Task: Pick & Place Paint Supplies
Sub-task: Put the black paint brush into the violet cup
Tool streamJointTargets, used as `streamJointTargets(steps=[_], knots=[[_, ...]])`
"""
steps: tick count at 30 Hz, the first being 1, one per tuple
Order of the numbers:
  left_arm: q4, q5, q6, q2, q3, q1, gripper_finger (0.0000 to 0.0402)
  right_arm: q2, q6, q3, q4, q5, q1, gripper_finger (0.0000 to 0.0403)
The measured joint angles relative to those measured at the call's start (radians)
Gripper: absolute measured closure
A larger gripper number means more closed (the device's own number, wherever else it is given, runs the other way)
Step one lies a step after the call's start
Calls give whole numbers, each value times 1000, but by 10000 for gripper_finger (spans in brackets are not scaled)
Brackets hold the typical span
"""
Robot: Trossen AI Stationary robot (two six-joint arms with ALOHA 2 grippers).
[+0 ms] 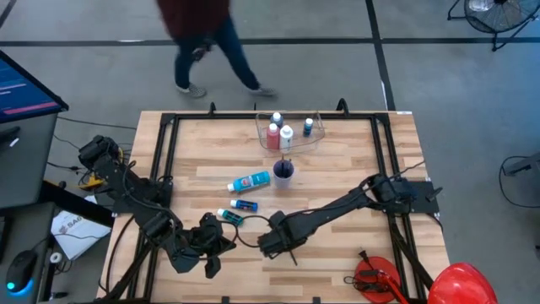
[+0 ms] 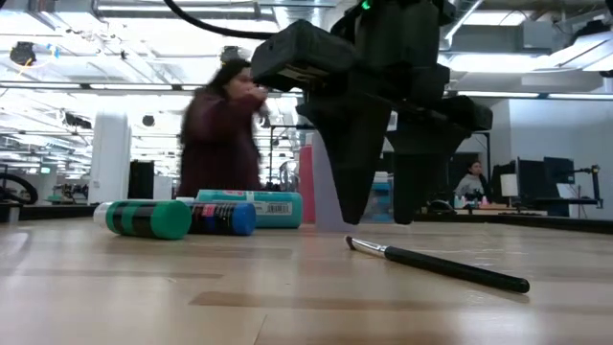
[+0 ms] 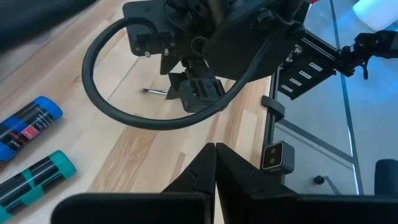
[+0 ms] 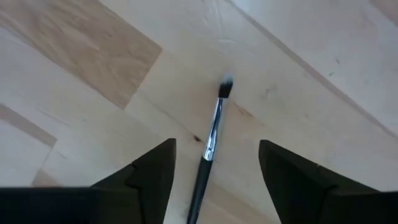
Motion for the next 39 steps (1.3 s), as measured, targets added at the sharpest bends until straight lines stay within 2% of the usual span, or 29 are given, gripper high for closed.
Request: streamJointTargets(steps=[4, 10, 13, 15, 19, 24, 26, 35, 39], knots=[[0, 0, 0, 0, 0, 0, 400, 0, -10, 0, 6, 24, -9, 182], [-1, 4, 0, 0, 0, 1, 400, 0, -17, 0, 28, 45, -24, 204], [-7, 63, 20, -4, 0, -15, 400, 0, -29, 0, 35, 45, -34, 219], [-8, 67, 22, -20, 0, -48, 400, 0, -33, 0, 34, 46, -36, 229], [-26, -59, 46, -62, 0, -138, 400, 0, -34, 0, 35, 46, -38, 243], [-104, -335, 50, -125, 0, -236, 400, 0, -36, 0, 42, 46, -33, 243], [-99, -409, 49, -155, 0, -248, 400, 0, -36, 0, 42, 47, -33, 239], [-97, -427, 53, -202, 0, -248, 400, 0, -27, -19, 58, 52, -52, 227], [-94, -427, 53, -202, 0, -248, 400, 0, -1, -71, 95, -9, -58, 236]])
